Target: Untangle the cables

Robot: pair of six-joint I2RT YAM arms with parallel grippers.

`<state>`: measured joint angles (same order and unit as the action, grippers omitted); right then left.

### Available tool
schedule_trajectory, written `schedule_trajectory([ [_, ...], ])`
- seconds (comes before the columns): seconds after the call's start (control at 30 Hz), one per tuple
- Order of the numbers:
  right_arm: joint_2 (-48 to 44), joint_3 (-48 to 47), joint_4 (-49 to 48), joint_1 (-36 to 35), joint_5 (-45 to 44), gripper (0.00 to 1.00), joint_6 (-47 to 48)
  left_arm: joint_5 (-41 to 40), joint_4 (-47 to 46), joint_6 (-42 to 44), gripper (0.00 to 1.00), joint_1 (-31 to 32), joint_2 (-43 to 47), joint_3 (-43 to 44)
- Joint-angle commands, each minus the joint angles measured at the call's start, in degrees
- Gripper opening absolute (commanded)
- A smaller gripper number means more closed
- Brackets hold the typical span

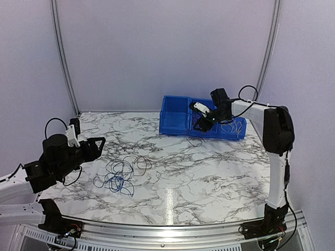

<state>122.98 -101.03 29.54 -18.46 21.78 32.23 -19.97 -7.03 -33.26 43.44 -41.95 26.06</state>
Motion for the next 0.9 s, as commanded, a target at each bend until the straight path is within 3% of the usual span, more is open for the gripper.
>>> schedule_trajectory([
  [0.0, 2.93, -4.67, 2.74, 0.0, -1.22, 0.57, -0.33, -0.26, -0.71, 0.14, 0.63, -0.12, 0.49, -0.44],
  [0.13, 3.49, -5.05, 2.94, -0.01, -1.14, 0.52, -0.76, -0.16, -0.86, 0.06, 0.63, -0.11, 0.3, -0.62],
  [0.47, 4.08, -6.51, 5.29, 0.08, -0.26, 0.14, -0.51, 0.12, -2.02, -0.28, 0.63, -0.13, -0.57, -1.19],
  [0.67, 4.55, -8.05, 6.49, 0.18, -0.14, 0.0, -0.33, 0.03, -1.76, -0.31, 0.63, -0.16, -0.27, -1.27],
  [0.73, 4.42, -8.33, 6.61, 0.19, 0.01, 0.02, -0.38, -0.1, -1.68, -0.26, 0.63, -0.11, -0.02, -1.36],
  [0.83, 4.43, -8.07, 6.69, 0.17, 0.14, 0.3, -0.47, -0.1, -1.68, -0.31, 0.63, -0.11, -0.06, -1.37],
  [0.87, 4.66, -8.05, 6.8, 0.18, -0.13, 0.34, -0.42, -0.08, -1.69, -0.26, 0.63, -0.13, -0.06, -1.41],
])
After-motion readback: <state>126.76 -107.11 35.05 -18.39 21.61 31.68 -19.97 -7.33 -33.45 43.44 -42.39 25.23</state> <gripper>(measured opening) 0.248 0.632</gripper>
